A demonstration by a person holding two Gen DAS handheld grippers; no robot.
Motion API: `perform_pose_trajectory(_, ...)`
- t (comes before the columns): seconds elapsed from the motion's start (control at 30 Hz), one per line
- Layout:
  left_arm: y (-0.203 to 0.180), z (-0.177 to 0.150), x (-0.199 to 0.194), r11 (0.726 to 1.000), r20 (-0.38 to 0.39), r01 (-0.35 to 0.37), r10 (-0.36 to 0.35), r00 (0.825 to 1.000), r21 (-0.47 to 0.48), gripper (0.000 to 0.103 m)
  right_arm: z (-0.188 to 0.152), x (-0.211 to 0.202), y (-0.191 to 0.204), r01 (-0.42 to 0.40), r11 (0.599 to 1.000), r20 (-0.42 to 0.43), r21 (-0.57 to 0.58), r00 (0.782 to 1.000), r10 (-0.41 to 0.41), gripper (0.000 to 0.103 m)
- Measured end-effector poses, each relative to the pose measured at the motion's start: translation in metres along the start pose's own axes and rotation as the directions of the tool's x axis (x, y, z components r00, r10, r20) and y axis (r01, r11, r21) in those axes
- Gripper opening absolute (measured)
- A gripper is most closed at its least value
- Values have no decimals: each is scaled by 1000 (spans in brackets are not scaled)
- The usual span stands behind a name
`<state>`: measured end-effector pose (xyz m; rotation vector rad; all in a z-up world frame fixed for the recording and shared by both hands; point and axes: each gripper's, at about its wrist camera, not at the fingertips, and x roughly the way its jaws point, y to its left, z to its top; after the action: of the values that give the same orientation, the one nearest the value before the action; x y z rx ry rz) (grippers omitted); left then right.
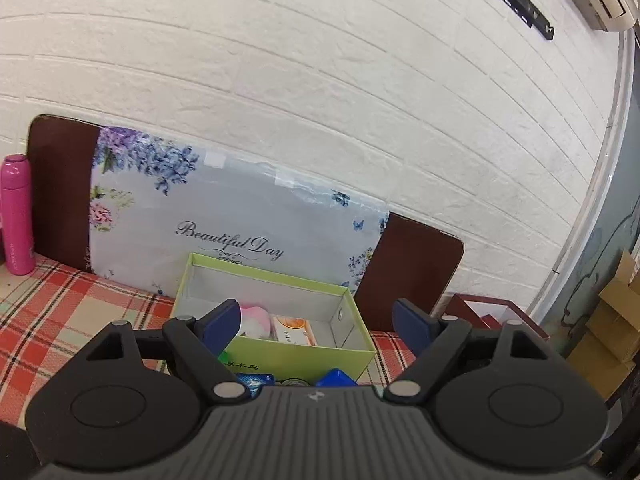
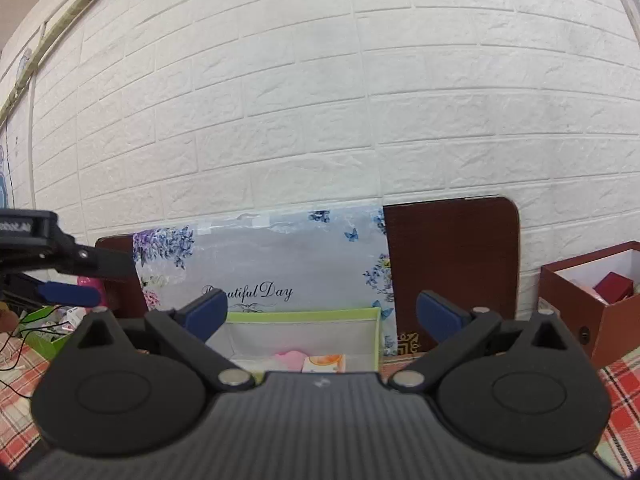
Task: Organize objects
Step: 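Reach the right tool to the white glove while the left tool reaches the clear cup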
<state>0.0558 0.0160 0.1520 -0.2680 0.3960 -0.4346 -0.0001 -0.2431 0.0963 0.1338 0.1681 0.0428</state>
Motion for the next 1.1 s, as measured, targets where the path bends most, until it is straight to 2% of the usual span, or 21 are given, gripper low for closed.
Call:
perform_pose_trajectory(0.07,3,-20,-16,999,39,-35,36,999,-9,88,-11,-17,-2,23,999,-7,-26,1000,-23,103)
perform_pose_trajectory(0.13,9,-44,-24,998,42,-55,56,998,-34,88,-28,-31,-4,43,998,-37,-38,998,-44,103)
perform_pose_trajectory(0.23,21,-84,-19,992,-75,-91,85,994,-90,88,-59,-39,-7,44,999,-135,-22,990,-47,103)
perform_pose_trajectory(0.27,26,-99,-15,987,-129,-116,101,986,-110,84,-69,-40,-7,45,999,-169,-16,985,-47,103)
perform_pose_trajectory(0.33,34,-124,-11,978,-201,-164,137,970,-125,79,-94,-42,-5,42,999,-251,-13,967,-44,103)
perform_pose_trajectory(0.47,51,-154,-11,962,-280,-229,181,943,-148,79,-135,-45,0,41,999,-387,27,922,-27,103)
perform_pose_trajectory(0.5,55,-157,-11,960,-282,-238,190,941,-146,79,-142,-44,1,37,998,-414,41,910,-17,103)
perform_pose_trajectory(0.57,58,-154,-11,964,-244,-237,202,949,-125,79,-150,-38,5,26,999,-441,42,898,-5,103)
perform_pose_trajectory(0.67,59,-148,-4,966,-179,-244,227,957,-83,79,-155,-21,17,6,1000,-456,5,890,-3,103)
perform_pose_trajectory(0.77,62,-142,13,969,-164,-235,221,962,-74,79,-161,-4,28,-14,999,-460,-43,888,-7,101)
perform_pose_trajectory(0.8,63,-140,18,970,-162,-233,219,962,-74,79,-164,0,29,-16,998,-465,-55,885,-11,95)
perform_pose_trajectory(0.87,64,-137,27,970,-161,-232,219,963,-69,79,-167,0,29,-61,997,-486,-53,873,28,41)
perform_pose_trajectory(0.93,65,-135,37,971,-165,-232,219,962,-62,79,-164,-9,25,-72,996,-471,-53,881,39,14)
perform_pose_trajectory(1.03,66,-135,47,972,-186,-221,204,961,-77,76,-156,-24,9,-61,998,-460,-4,887,53,10)
perform_pose_trajectory(1.1,67,-136,52,975,-208,-206,185,960,-84,66,-152,-36,-1,-35,999,-451,-10,892,27,9)
